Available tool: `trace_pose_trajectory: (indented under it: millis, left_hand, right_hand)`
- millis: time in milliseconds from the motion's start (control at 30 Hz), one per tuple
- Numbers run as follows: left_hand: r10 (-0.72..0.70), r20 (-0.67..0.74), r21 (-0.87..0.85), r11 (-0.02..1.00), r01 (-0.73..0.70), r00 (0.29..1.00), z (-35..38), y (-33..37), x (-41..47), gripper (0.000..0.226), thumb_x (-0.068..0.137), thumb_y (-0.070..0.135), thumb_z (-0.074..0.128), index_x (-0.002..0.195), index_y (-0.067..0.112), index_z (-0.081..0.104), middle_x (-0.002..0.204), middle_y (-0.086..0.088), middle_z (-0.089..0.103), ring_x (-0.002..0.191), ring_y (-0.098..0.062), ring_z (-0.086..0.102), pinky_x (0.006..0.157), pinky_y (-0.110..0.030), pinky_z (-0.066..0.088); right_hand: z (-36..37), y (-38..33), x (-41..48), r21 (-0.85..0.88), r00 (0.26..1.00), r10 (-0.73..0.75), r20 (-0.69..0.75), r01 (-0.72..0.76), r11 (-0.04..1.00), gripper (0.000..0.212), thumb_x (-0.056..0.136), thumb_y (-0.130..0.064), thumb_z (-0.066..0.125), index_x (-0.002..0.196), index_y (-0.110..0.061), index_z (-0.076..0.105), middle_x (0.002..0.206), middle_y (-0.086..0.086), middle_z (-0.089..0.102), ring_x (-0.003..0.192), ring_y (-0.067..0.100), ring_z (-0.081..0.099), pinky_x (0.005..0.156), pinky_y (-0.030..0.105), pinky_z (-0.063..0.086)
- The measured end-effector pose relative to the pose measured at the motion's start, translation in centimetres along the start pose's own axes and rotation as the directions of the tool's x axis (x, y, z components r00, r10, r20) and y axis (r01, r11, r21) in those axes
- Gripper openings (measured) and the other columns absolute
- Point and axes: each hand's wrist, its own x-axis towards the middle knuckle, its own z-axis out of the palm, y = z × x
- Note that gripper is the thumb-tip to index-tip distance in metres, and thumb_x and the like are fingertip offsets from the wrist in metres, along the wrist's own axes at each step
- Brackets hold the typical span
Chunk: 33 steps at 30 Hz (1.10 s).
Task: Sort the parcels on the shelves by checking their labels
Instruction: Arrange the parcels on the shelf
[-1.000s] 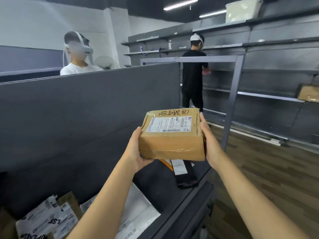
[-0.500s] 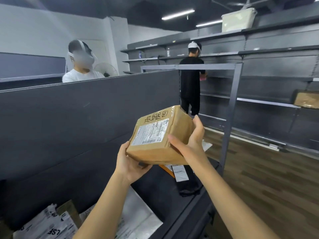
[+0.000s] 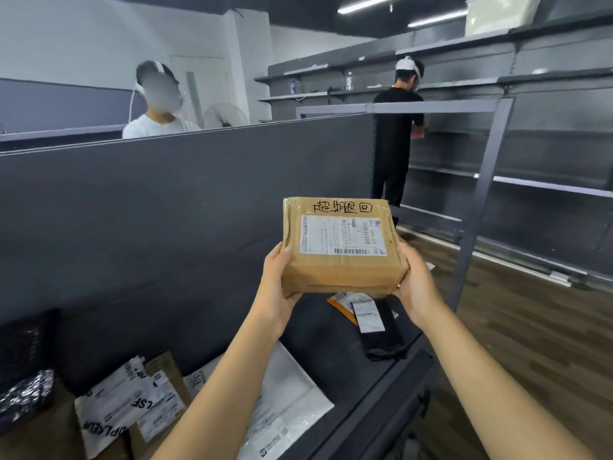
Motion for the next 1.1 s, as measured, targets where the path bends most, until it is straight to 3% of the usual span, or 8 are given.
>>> trace_pose_trajectory:
  millis: [100, 300, 433, 600, 733, 867, 967, 1100]
  left_hand:
    - [-0.052, -0.054, 0.005, 0.999, 0.052, 0.997, -0.8, 0.2, -0.1, 0.046, 0.088, 0.053, 0.052, 0.129, 0.035, 0.048, 0.13, 0.006, 0.054, 0.12, -0.016, 0.051, 0.102, -0.04, 0.043]
    - [-0.123, -0.171, 0.057, 0.989, 0.135, 0.978, -4.4, 1.3, -0.5, 0.048, 0.088, 0.062, 0.043, 0.104, 0.022, 0.065, 0.117, -0.006, 0.067, 0.107, -0.027, 0.064, 0.095, -0.048, 0.051]
    - [-0.13, -0.218, 0.052, 0.988, 0.144, 0.967, -6.5, 1.0, -1.8, 0.054, 0.082, 0.057, 0.056, 0.122, 0.02, 0.058, 0.123, -0.007, 0.064, 0.107, -0.027, 0.064, 0.077, -0.043, 0.057]
    - [-0.021, -0.259, 0.256, 0.963, 0.089, 0.966, -7.8, 0.1, -3.8, 0.06, 0.066, 0.067, 0.056, 0.11, 0.026, 0.048, 0.115, 0.008, 0.058, 0.11, -0.016, 0.058, 0.098, -0.046, 0.048]
    - [0.072, -0.3, 0.349, 0.936, 0.039, 0.951, -8.7, -0.2, -5.0, 0.071, 0.063, 0.071, 0.058, 0.118, 0.029, 0.044, 0.13, 0.006, 0.049, 0.118, -0.013, 0.051, 0.102, -0.044, 0.044]
    - [0.051, -0.304, 0.355, 0.933, 0.064, 0.951, -10.3, -0.8, -5.6, 0.056, 0.072, 0.063, 0.056, 0.114, 0.029, 0.045, 0.125, 0.003, 0.052, 0.115, -0.015, 0.053, 0.095, -0.038, 0.045]
    - [0.016, -0.26, 0.363, 0.928, 0.082, 0.965, -11.4, -1.8, -5.2, 0.027, 0.084, 0.049, 0.05, 0.102, 0.028, 0.048, 0.113, 0.002, 0.058, 0.1, -0.014, 0.055, 0.072, -0.03, 0.042]
    - [-0.051, -0.172, 0.384, 0.916, 0.114, 0.984, -10.2, -3.9, -4.1, 0.034, 0.079, 0.039, 0.046, 0.105, 0.017, 0.049, 0.1, 0.005, 0.053, 0.092, -0.014, 0.049, 0.082, -0.034, 0.039]
  right_hand:
    - [0.7, 0.3, 0.3, -0.04, 0.999, 0.044, -0.012, -0.045, 0.998, 0.041, 0.097, -0.048, 0.034, 0.127, -0.032, 0.056, 0.119, -0.001, 0.067, 0.11, 0.017, 0.06, 0.087, 0.035, 0.049]
    - [1.8, 1.4, 0.9, -0.178, 0.955, 0.297, -0.012, -0.294, 0.939, 0.036, 0.086, -0.059, 0.046, 0.098, -0.032, 0.067, 0.107, 0.003, 0.068, 0.103, 0.026, 0.062, 0.09, 0.054, 0.051]
    - [3.4, 3.4, 0.6, -0.154, 0.914, 0.404, 0.022, -0.396, 0.905, 0.039, 0.083, -0.055, 0.048, 0.098, -0.024, 0.067, 0.107, 0.005, 0.067, 0.099, 0.026, 0.064, 0.074, 0.044, 0.057]
    - [5.3, 6.2, -0.1, 0.01, 0.921, 0.388, 0.012, -0.389, 0.921, 0.036, 0.093, -0.04, 0.039, 0.108, -0.023, 0.066, 0.104, 0.004, 0.071, 0.094, 0.025, 0.064, 0.087, 0.047, 0.052]
    - [6.7, 8.0, -1.0, 0.057, 0.925, 0.372, 0.083, -0.377, 0.925, 0.037, 0.094, -0.038, 0.037, 0.112, -0.022, 0.066, 0.11, 0.006, 0.071, 0.105, 0.027, 0.063, 0.099, 0.05, 0.045]
    - [7.5, 9.3, -1.9, 0.051, 0.936, 0.339, 0.099, -0.345, 0.937, 0.031, 0.096, -0.036, 0.038, 0.101, -0.026, 0.067, 0.106, 0.005, 0.071, 0.095, 0.023, 0.065, 0.09, 0.045, 0.049]
    - [7.1, 10.2, -2.5, 0.04, 0.95, 0.299, 0.094, -0.303, 0.952, 0.033, 0.098, -0.038, 0.035, 0.103, -0.029, 0.066, 0.107, 0.003, 0.071, 0.094, 0.019, 0.066, 0.079, 0.037, 0.051]
    - [4.0, 10.9, -3.3, 0.096, 0.969, 0.245, -0.026, -0.242, 0.966, 0.034, 0.101, -0.031, 0.031, 0.109, -0.029, 0.063, 0.102, -0.002, 0.072, 0.092, 0.016, 0.065, 0.073, 0.034, 0.048]
